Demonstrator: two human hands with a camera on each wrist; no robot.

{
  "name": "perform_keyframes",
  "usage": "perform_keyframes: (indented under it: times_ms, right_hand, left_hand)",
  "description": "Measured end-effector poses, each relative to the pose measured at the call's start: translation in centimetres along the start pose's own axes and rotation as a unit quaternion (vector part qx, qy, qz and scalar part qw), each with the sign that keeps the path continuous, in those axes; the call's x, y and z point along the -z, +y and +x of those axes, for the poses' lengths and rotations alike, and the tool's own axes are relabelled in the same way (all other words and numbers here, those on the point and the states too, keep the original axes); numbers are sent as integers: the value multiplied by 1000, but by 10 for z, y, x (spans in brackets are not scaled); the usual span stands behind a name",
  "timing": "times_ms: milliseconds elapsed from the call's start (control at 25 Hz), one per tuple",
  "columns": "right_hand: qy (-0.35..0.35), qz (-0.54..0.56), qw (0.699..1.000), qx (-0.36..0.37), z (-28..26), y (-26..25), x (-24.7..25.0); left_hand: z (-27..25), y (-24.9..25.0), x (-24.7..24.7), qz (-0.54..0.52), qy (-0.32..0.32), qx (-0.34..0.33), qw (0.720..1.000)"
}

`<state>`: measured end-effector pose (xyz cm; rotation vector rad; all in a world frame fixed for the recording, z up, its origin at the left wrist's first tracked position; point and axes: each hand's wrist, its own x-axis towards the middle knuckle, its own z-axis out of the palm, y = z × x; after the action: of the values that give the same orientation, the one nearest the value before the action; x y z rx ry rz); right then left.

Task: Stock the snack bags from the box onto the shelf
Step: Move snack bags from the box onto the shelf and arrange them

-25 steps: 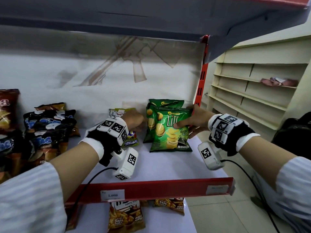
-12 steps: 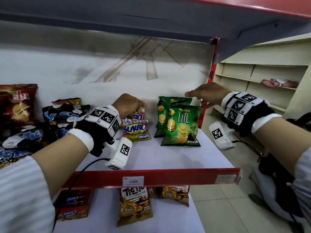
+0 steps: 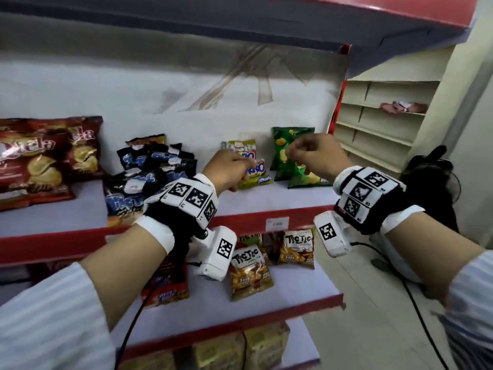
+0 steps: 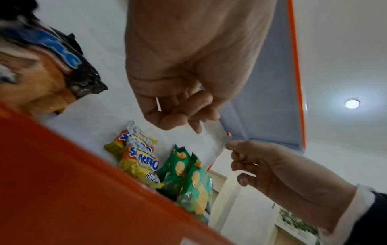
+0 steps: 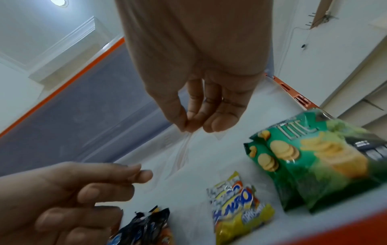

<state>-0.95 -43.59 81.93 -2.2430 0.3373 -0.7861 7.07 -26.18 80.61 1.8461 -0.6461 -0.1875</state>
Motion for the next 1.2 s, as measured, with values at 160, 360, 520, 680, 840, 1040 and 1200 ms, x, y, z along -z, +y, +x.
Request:
perform_keyframes:
  times_ms: [160,360,520,680,840,1040,1200]
  right_hand:
    - [18,55,998,-17,-78,-19,-49]
    - [-12,114,992,-48,-166,0,-115]
    - [-86,101,984,-120,-226,45,-164]
    - [-140,94,971,-169,-260,92,-204]
    - [-184,91,959,-198,-293,140,-245]
    - [-265,48,938,-220,-345,217,-307]
    - [-337,5,918,-210,-396,291,-378]
  left_hand:
    - [-56,-41,14,-16,-49,-31,998]
    - [-116,-112,11,-49,-98,4,994]
    - [-147,-182,6,-22,-120,64,990]
    - [-165,-248,-9,-16,-97,150,984]
    - [-187,-318,-37,-29,-89,209,973]
    - [-218,-424,-69,-14,-98,276,956]
    - [-249,-534,-94,-52,-81,341,935]
